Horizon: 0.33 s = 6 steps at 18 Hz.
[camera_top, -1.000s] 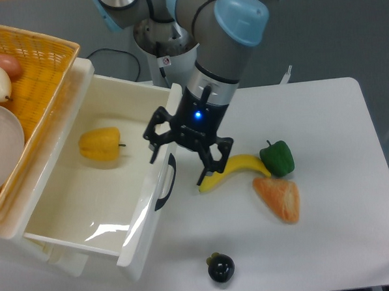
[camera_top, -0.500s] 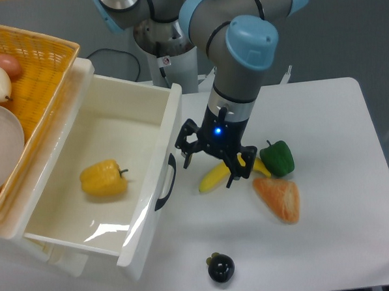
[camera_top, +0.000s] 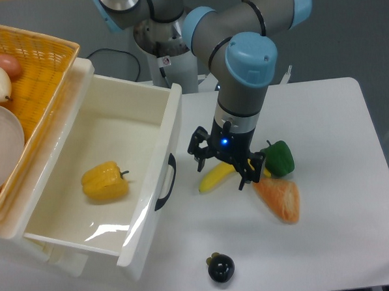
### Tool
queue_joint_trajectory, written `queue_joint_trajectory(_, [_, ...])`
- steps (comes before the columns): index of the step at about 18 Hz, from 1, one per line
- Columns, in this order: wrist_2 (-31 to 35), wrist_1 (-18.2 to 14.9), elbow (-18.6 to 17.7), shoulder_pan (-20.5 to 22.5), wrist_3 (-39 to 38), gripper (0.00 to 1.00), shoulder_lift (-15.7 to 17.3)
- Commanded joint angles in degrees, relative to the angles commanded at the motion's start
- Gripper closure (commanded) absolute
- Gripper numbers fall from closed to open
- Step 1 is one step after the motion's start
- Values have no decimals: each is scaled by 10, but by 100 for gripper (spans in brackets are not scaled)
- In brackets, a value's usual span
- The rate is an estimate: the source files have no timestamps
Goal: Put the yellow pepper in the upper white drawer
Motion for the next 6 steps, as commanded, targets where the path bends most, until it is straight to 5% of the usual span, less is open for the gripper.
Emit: queue_joint_trajectory(6, [22, 1, -3, -4, 12, 0, 1])
